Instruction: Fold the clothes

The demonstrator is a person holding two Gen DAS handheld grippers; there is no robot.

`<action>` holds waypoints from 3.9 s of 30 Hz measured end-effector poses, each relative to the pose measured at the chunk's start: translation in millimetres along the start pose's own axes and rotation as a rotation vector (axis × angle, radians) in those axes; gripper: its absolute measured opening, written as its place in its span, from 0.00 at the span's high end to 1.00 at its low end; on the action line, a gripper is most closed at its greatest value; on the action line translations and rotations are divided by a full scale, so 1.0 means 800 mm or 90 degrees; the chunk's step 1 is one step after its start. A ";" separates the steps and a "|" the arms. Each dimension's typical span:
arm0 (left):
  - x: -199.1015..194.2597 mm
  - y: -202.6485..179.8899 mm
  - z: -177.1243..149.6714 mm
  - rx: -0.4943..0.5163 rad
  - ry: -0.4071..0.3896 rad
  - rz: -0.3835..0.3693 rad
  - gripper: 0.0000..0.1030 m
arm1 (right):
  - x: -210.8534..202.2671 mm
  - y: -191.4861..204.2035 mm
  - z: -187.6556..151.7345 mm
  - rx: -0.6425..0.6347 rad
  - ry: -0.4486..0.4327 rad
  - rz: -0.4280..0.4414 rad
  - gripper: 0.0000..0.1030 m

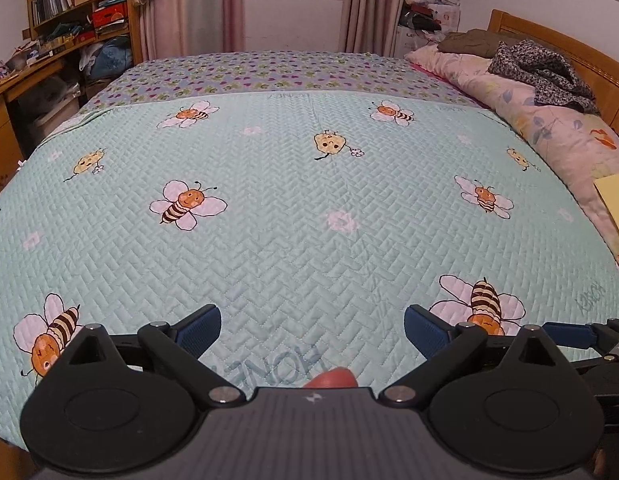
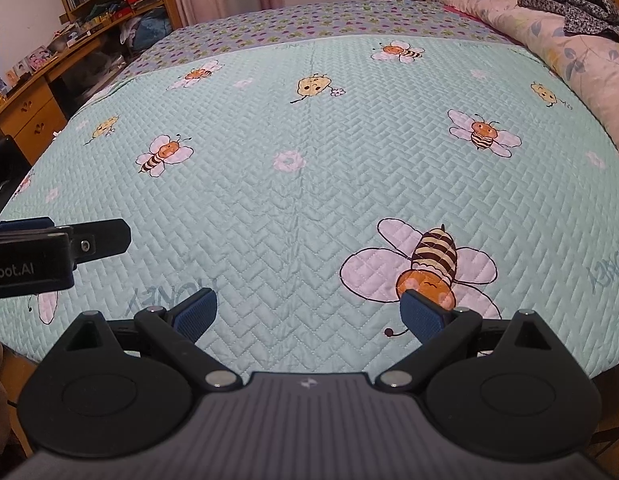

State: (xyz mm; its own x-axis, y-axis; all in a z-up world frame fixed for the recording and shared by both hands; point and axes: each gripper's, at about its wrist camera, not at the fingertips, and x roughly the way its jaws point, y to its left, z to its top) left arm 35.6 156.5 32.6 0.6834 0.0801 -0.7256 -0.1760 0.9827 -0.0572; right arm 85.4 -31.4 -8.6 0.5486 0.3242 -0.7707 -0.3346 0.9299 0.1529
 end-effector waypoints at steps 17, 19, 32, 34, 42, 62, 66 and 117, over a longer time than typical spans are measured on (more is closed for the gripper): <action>0.000 0.000 0.001 -0.001 0.002 -0.001 0.04 | 0.000 0.001 0.001 -0.001 0.001 0.002 0.05; 0.000 0.000 0.001 -0.001 0.003 -0.001 0.04 | 0.000 0.001 0.001 0.000 0.001 0.001 0.05; 0.002 -0.004 0.002 0.007 0.009 0.020 0.03 | 0.002 0.005 0.001 -0.005 0.005 0.003 0.05; -0.001 -0.005 0.002 0.008 0.004 0.025 0.03 | 0.002 0.006 0.000 -0.005 0.006 0.002 0.05; -0.008 -0.006 0.004 0.009 -0.014 0.042 0.02 | 0.002 0.009 0.001 -0.009 0.007 0.001 0.05; -0.016 0.003 0.003 -0.001 -0.055 0.020 0.01 | 0.008 0.012 0.004 -0.015 0.017 0.003 0.05; -0.036 0.000 -0.005 0.001 -0.116 -0.007 0.01 | 0.008 0.012 0.004 -0.015 0.018 0.003 0.05; -0.012 0.002 -0.003 -0.002 -0.043 0.008 0.01 | 0.015 0.007 0.000 -0.005 0.023 0.004 0.05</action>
State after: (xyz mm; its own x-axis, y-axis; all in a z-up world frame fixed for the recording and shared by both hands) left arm 27.2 156.6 38.0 0.7269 0.1040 -0.6788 -0.1868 0.9811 -0.0498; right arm 90.3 -22.1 -17.1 0.5182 0.3231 -0.7919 -0.3437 0.9265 0.1530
